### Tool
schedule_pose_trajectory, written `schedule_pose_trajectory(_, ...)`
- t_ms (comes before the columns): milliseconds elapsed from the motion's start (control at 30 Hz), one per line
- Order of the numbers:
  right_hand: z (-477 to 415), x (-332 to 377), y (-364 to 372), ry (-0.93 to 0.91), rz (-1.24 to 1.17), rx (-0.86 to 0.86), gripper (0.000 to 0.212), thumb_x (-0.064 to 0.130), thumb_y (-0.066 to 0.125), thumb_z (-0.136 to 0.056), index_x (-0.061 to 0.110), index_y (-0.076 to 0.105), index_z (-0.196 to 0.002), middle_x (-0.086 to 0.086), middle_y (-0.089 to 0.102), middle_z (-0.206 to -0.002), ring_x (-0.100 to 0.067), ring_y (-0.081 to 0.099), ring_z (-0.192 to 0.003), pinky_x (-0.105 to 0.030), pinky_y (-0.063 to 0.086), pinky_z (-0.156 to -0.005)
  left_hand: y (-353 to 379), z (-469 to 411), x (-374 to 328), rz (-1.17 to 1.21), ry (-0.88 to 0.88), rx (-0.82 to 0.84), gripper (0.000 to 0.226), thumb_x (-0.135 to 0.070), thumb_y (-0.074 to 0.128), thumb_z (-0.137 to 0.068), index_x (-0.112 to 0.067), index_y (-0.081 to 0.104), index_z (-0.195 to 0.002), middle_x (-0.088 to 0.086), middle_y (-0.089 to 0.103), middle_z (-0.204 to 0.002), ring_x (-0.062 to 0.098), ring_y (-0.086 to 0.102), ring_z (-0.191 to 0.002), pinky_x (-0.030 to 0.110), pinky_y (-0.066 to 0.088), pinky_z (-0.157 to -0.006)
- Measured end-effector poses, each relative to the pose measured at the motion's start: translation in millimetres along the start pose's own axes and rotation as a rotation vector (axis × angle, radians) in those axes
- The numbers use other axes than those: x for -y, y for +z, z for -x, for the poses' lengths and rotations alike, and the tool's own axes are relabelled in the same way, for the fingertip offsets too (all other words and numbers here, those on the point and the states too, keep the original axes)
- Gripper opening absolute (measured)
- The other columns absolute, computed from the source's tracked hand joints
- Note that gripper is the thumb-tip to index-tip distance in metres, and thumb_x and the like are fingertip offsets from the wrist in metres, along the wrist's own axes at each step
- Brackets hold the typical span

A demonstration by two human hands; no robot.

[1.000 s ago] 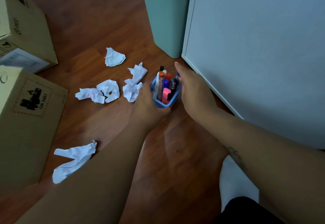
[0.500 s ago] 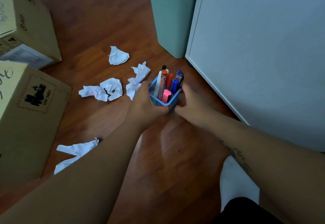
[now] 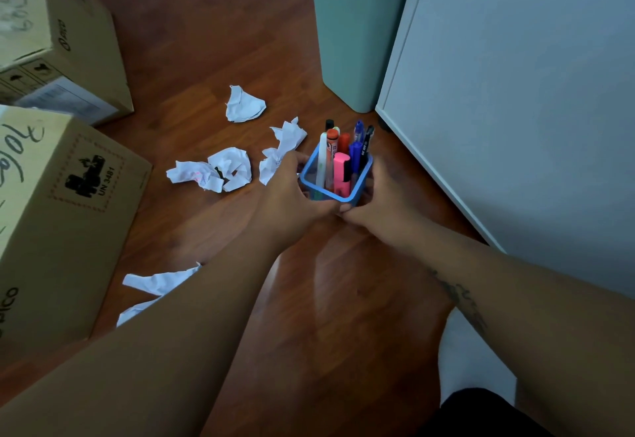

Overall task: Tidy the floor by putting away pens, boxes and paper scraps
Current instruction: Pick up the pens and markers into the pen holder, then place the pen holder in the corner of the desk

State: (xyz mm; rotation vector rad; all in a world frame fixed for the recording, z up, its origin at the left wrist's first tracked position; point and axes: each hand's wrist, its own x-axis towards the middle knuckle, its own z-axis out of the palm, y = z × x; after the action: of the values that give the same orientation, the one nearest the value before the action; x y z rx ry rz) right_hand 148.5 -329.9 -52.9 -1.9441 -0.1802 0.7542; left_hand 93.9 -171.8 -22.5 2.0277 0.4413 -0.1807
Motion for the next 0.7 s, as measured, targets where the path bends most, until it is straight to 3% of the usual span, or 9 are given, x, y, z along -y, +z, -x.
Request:
schedule_pose_trajectory(100, 0, 2, -4, 0.011, -0.052, 0.097, 0.103, 0.040, 0.089, -0.055, 0.036, 0.031, -0.140, 0.010, 0.053, -0.137, -0.013, 0.053, -0.126, -0.043, 0.051, -0.100, -11, -3, 8, 0.007, -0.015, 0.080, 0.079, -0.032, 0.087, -0.066, -0.028, 0.046, -0.133, -0.018, 0.052, -0.119, 0.007, 0.052, -0.109, 0.017, 0.050, -0.081)
schedule_pose_trajectory(167, 1, 4, -5, 0.021, -0.047, 0.162, 0.098, 0.033, 0.088, -0.062, 0.037, 0.031, -0.142, 0.011, 0.052, -0.139, -0.012, 0.052, -0.126, -0.042, 0.049, -0.102, -18, -4, 14, 0.023, -0.028, 0.134, 0.076, -0.028, 0.085, -0.070, -0.032, 0.047, -0.135, -0.024, 0.052, -0.116, 0.005, 0.053, -0.111, 0.017, 0.050, -0.082)
schedule_pose_trajectory(267, 1, 10, -7, 0.018, -0.050, 0.243, 0.093, 0.019, 0.084, -0.071, 0.039, 0.028, -0.143, 0.012, 0.052, -0.139, -0.008, 0.051, -0.126, -0.039, 0.046, -0.106, -28, -5, 24, 0.043, -0.046, 0.184, 0.082, -0.026, 0.087, -0.069, -0.035, 0.045, -0.139, -0.013, 0.056, -0.132, 0.006, 0.057, -0.115, 0.027, 0.054, -0.091)
schedule_pose_trajectory(333, -1, 19, -5, 0.007, -0.051, 0.288, 0.092, 0.012, 0.082, -0.073, 0.038, 0.028, -0.143, 0.015, 0.053, -0.138, -0.004, 0.052, -0.125, -0.036, 0.044, -0.107, -40, -1, 23, 0.078, -0.049, 0.198, 0.085, -0.020, 0.087, -0.069, -0.035, 0.043, -0.140, -0.011, 0.056, -0.132, 0.006, 0.059, -0.112, 0.020, 0.055, -0.085)
schedule_pose_trajectory(467, 2, 41, 0, -0.004, -0.030, 0.336, 0.100, 0.007, 0.080, -0.073, 0.042, 0.022, -0.147, 0.018, 0.053, -0.138, -0.001, 0.051, -0.126, -0.039, 0.043, -0.108, -65, 6, 12, 0.096, -0.023, 0.195, 0.073, -0.013, 0.087, -0.068, -0.035, 0.050, -0.126, -0.010, 0.060, -0.125, 0.005, 0.064, -0.106, 0.020, 0.057, -0.080)
schedule_pose_trajectory(600, 11, 82, 4, -0.048, -0.066, 0.375, 0.097, -0.005, 0.072, -0.079, 0.033, 0.018, -0.151, 0.022, 0.054, -0.130, 0.018, 0.054, -0.110, -0.013, 0.049, -0.087, -102, 16, -13, 0.104, 0.006, 0.182, 0.069, -0.004, 0.087, -0.066, -0.028, 0.055, -0.123, -0.006, 0.065, -0.118, 0.007, 0.062, -0.111, 0.025, 0.056, -0.086)
schedule_pose_trajectory(700, 16, 139, -5, -0.120, -0.055, 0.390, 0.096, -0.008, 0.070, -0.080, 0.034, 0.018, -0.150, 0.022, 0.054, -0.129, 0.016, 0.055, -0.110, -0.014, 0.051, -0.084, -143, 21, -52, 0.125, 0.014, 0.151, 0.067, 0.006, 0.084, -0.065, -0.027, 0.057, -0.116, 0.000, 0.068, -0.114, 0.013, 0.065, -0.109, 0.030, 0.057, -0.086)
